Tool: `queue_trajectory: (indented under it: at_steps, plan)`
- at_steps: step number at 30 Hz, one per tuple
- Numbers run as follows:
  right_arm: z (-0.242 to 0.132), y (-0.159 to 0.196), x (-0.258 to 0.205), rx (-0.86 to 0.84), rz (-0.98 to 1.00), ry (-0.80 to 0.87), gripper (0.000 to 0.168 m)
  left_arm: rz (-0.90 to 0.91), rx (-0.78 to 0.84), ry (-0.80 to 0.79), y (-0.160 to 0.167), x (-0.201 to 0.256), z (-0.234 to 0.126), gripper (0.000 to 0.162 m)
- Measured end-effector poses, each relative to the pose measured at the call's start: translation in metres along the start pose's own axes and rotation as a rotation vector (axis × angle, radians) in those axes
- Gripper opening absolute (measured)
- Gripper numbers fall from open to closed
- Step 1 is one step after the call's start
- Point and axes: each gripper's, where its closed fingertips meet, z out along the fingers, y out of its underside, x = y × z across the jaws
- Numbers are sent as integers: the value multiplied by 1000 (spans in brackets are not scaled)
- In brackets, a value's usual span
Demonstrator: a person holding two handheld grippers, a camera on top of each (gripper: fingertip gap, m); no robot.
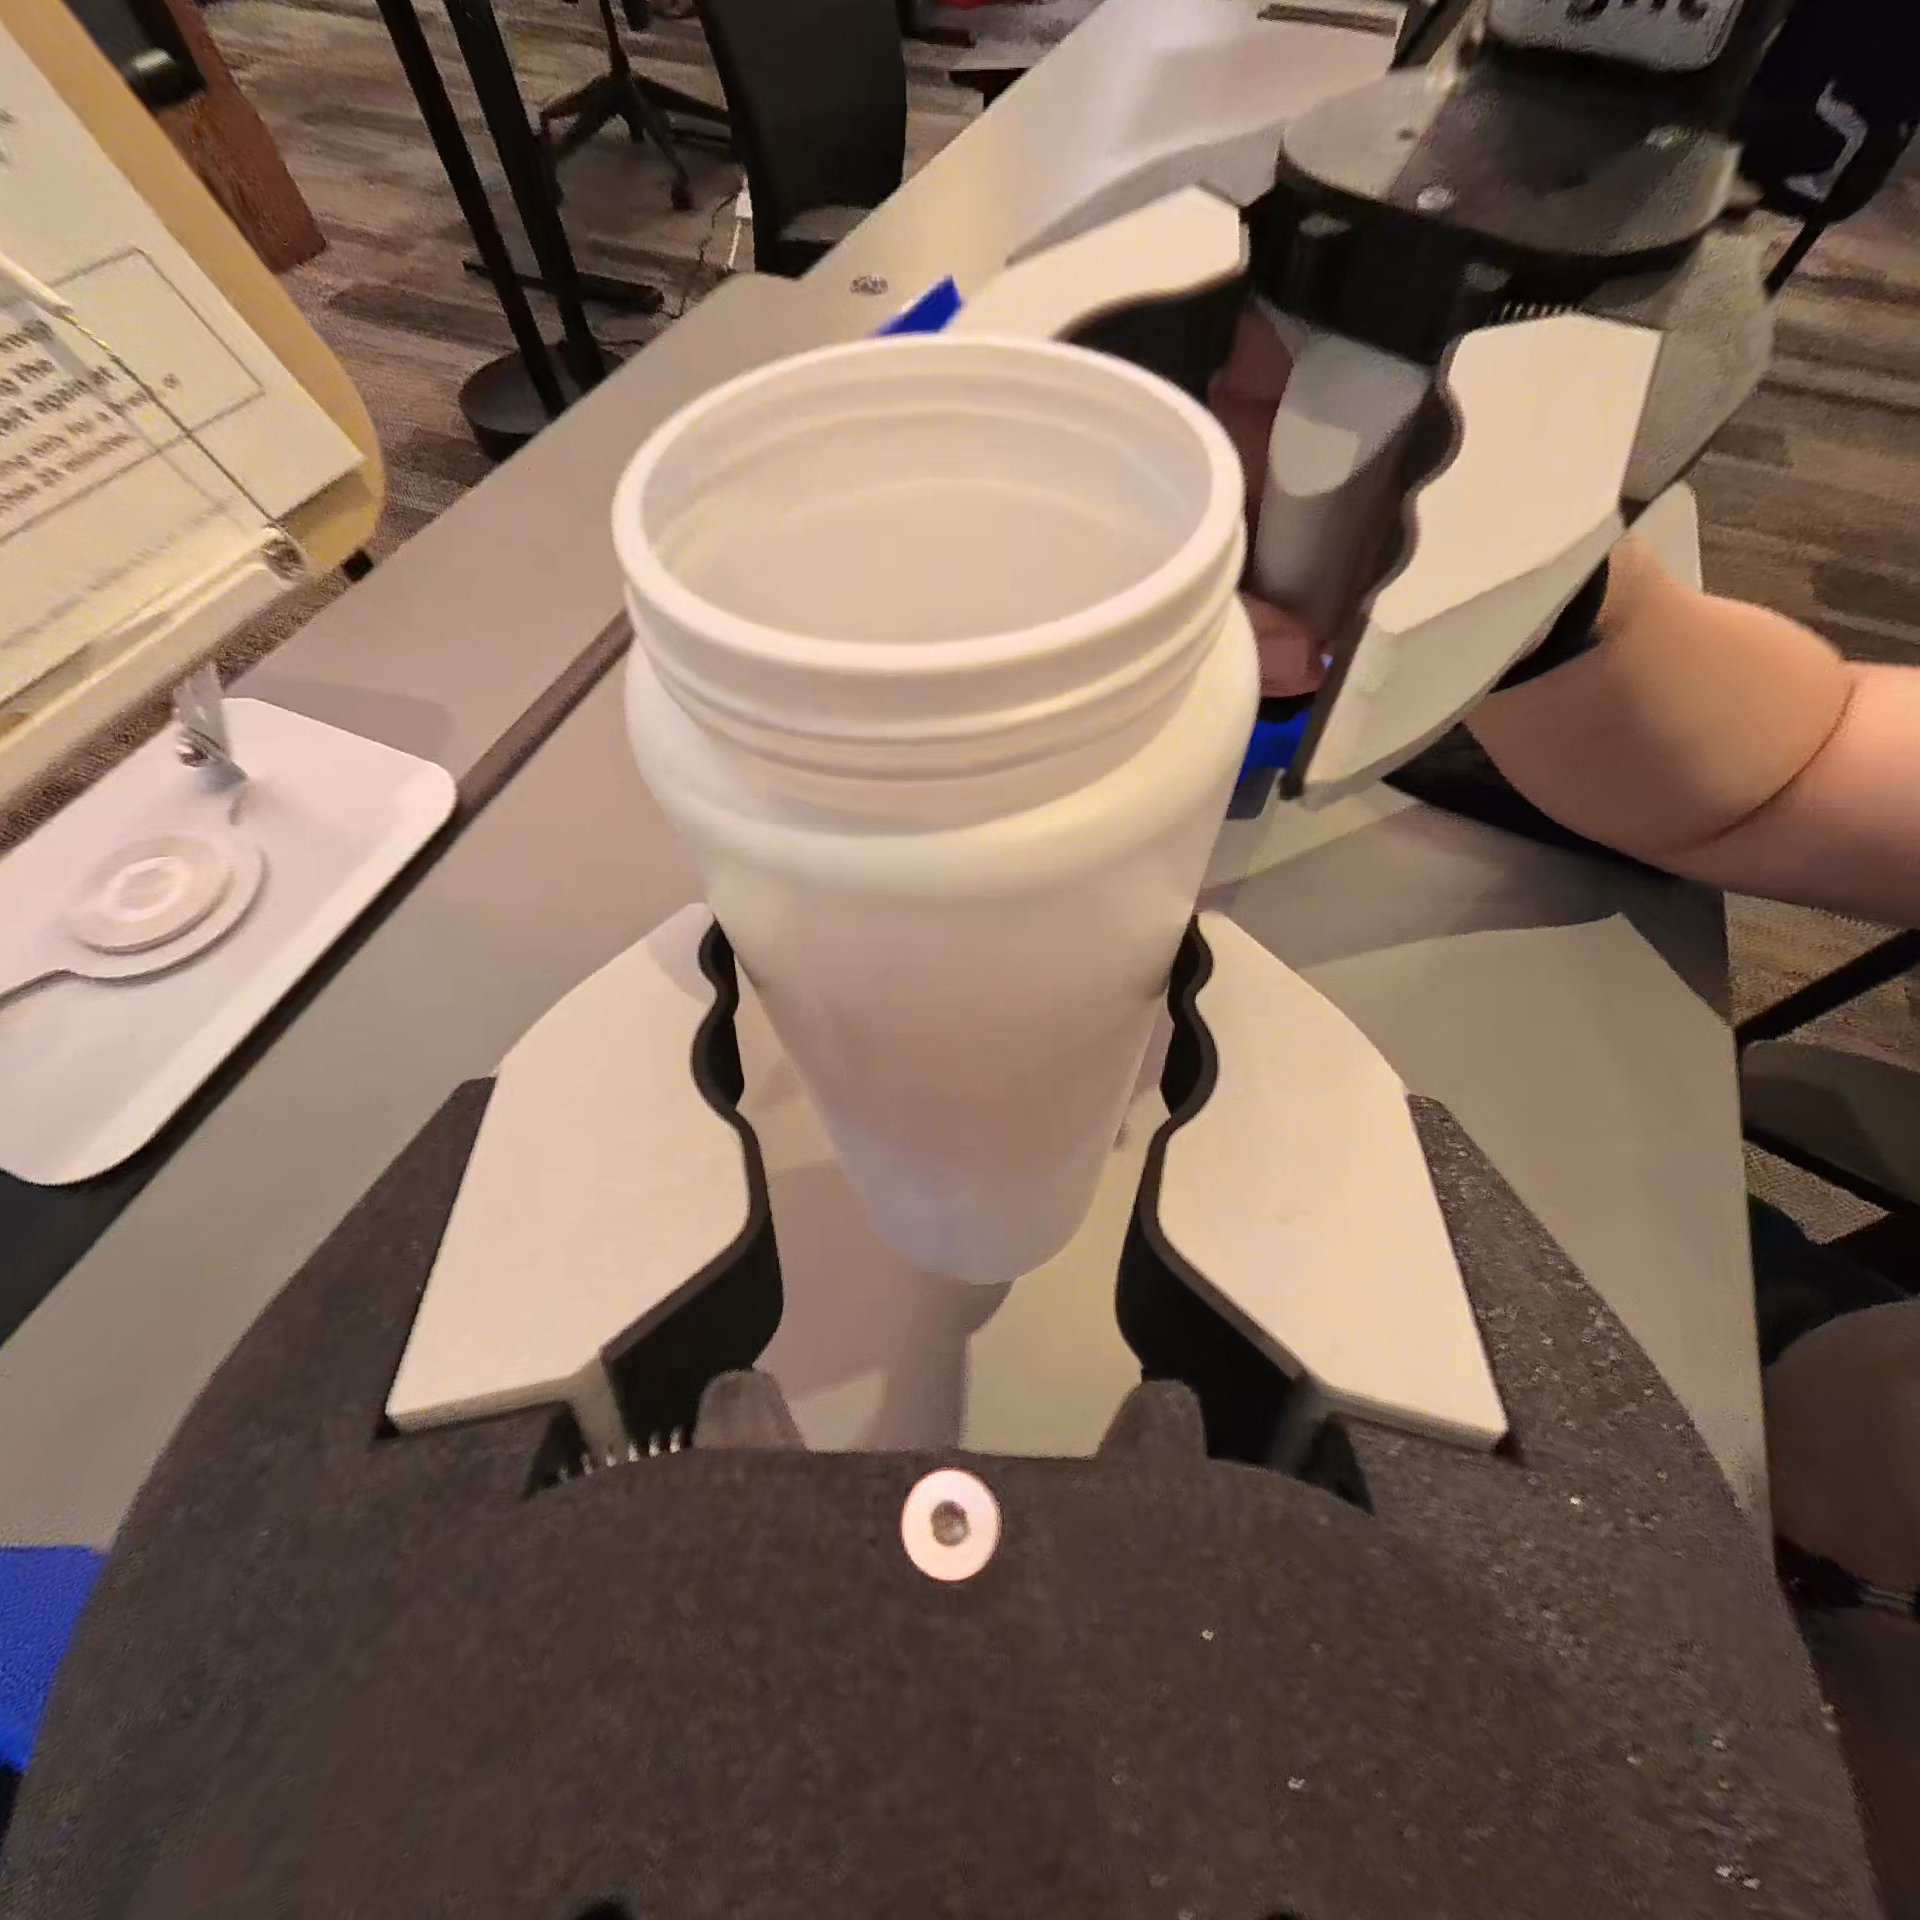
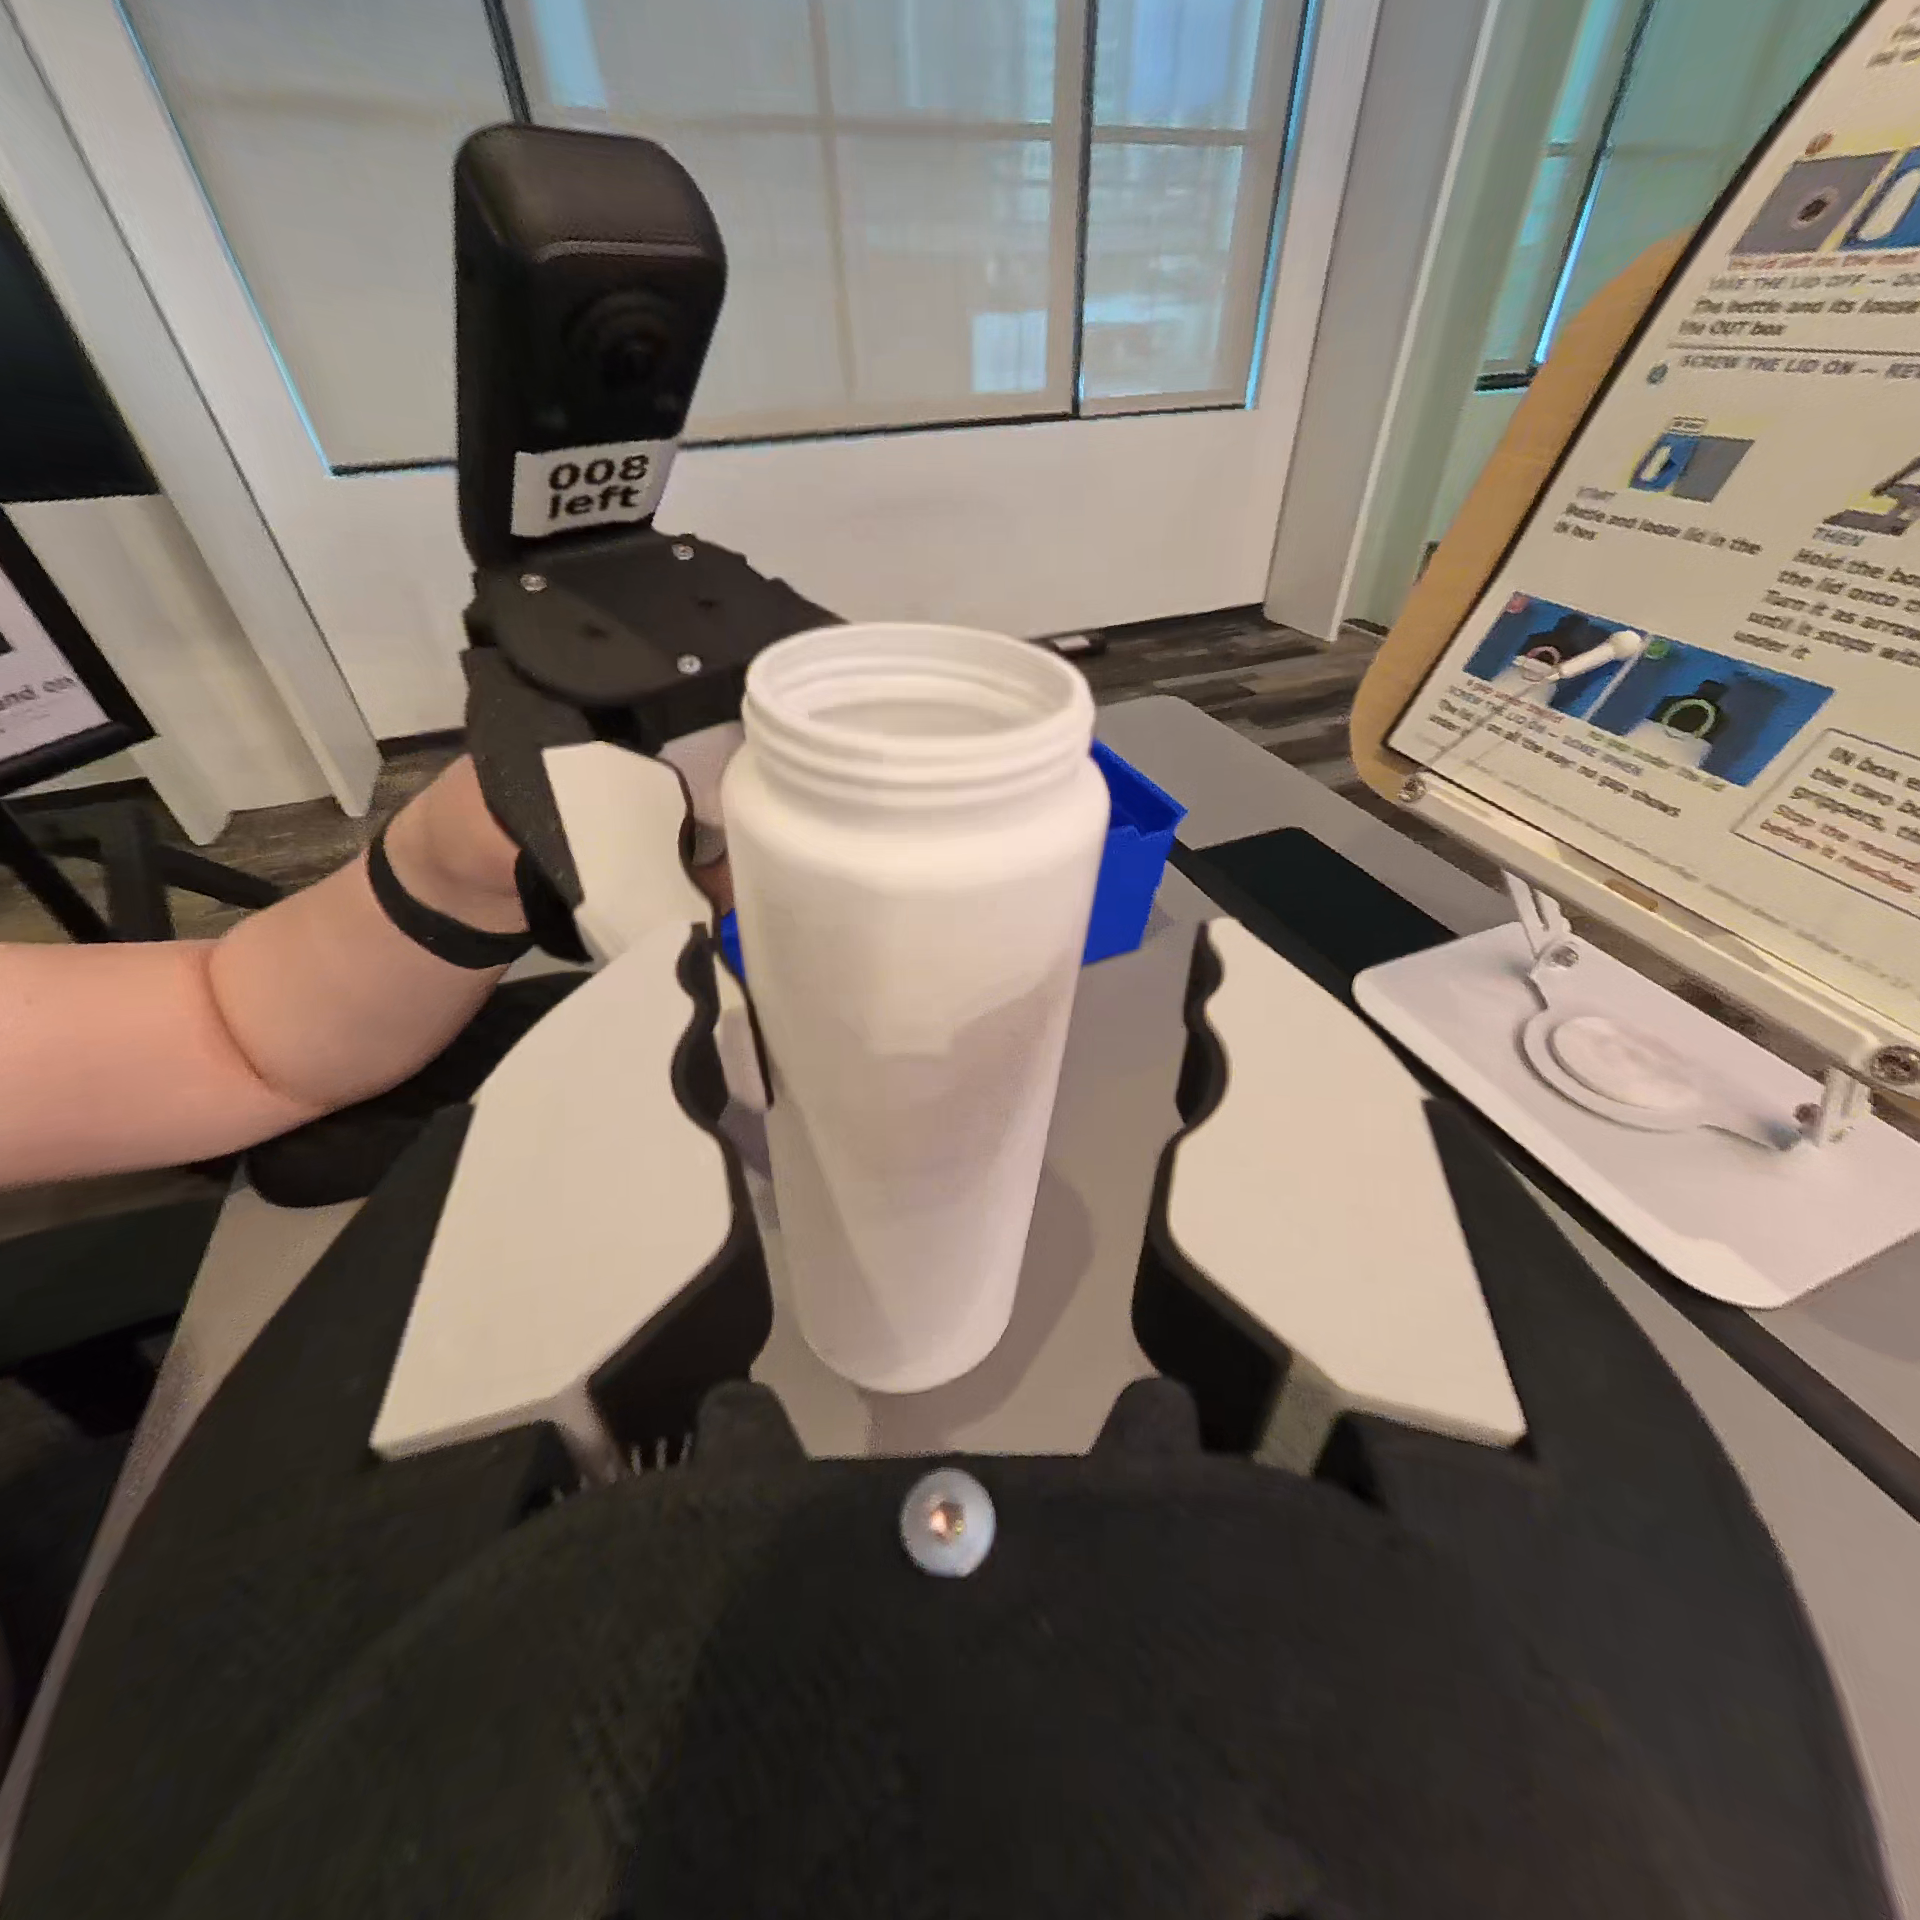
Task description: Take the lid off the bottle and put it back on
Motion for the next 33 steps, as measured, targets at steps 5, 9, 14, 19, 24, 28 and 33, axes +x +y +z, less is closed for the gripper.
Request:
queue_trajectory:
  at_steps: [5,9,14,19,24,28,33]
  plan:
    - [13,30,4,-114,18,-37,86,14,-49,13,20,2,30,81]
    - [18,45,12,-127,-37,-45,79,54,-86,-36,33,-8,40,81]
    - [24,53,21,-101,-106,2,79,84,-121,-90,34,-20,30,75]
    - [31,68,28,-111,-90,19,79,108,-189,-241,34,-59,-18,89]
    - [28,68,30,-103,-74,-10,79,27,-218,-483,44,-117,-98,97]
    - [28,69,29,-107,-75,-25,79,-98,-266,-621,82,-167,-136,91]
    - [24,58,29,-79,-98,-1,88,-259,-394,-591,149,-208,-126,87]
